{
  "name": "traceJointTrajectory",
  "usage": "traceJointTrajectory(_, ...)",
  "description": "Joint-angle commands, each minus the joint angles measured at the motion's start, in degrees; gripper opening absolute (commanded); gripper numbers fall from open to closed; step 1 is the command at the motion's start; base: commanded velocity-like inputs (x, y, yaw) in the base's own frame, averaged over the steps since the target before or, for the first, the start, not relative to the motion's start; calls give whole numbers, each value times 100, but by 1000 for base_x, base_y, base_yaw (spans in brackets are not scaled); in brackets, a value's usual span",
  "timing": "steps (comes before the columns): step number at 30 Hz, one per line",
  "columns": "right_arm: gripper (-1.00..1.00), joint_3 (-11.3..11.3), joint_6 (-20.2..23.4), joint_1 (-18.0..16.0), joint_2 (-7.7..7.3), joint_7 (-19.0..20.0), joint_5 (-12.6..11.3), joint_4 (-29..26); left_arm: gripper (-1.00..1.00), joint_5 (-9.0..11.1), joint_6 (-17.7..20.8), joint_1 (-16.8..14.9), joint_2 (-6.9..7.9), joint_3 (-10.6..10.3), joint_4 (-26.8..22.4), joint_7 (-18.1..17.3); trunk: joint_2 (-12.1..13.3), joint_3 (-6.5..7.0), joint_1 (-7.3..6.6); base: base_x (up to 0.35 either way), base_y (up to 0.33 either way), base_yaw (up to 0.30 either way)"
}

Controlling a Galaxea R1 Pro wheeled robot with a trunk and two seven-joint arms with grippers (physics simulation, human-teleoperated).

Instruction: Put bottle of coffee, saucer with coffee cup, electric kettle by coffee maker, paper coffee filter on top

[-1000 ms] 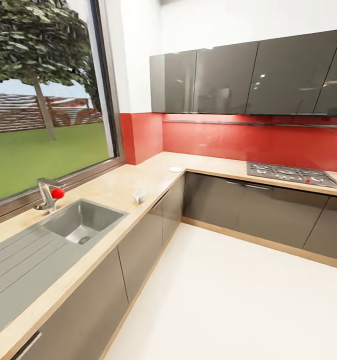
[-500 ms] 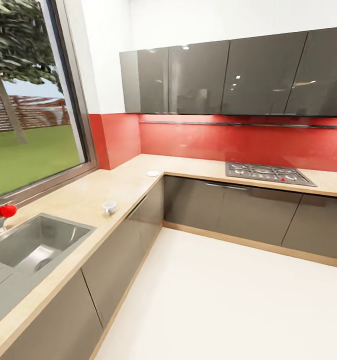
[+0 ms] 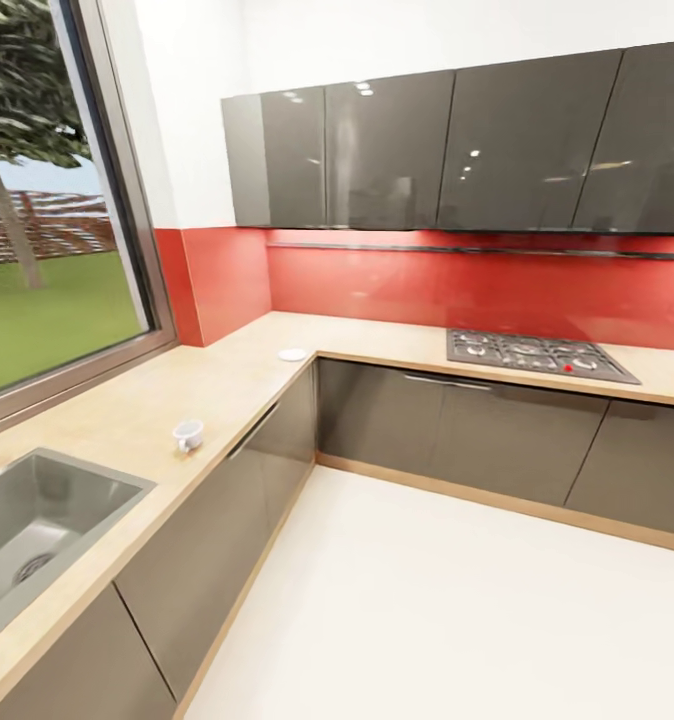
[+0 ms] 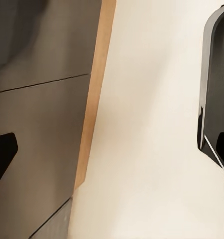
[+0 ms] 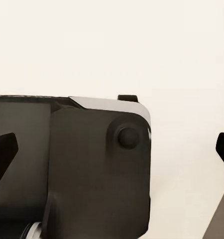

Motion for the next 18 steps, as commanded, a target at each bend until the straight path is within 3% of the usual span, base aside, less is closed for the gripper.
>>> traceJointTrajectory(1, 100, 57, -16, -3, 4, -20, -38, 5, 100, -33, 16, 1, 0, -22, -6, 39, -7, -9, 5, 288, -139, 0)
traceJointTrajectory(18, 100, 74, -16, -3, -9, -16, -14, 37, 100, -33, 12, 1, 59, -13, 50, 36, -7, -9, 5, 288, -147, 0)
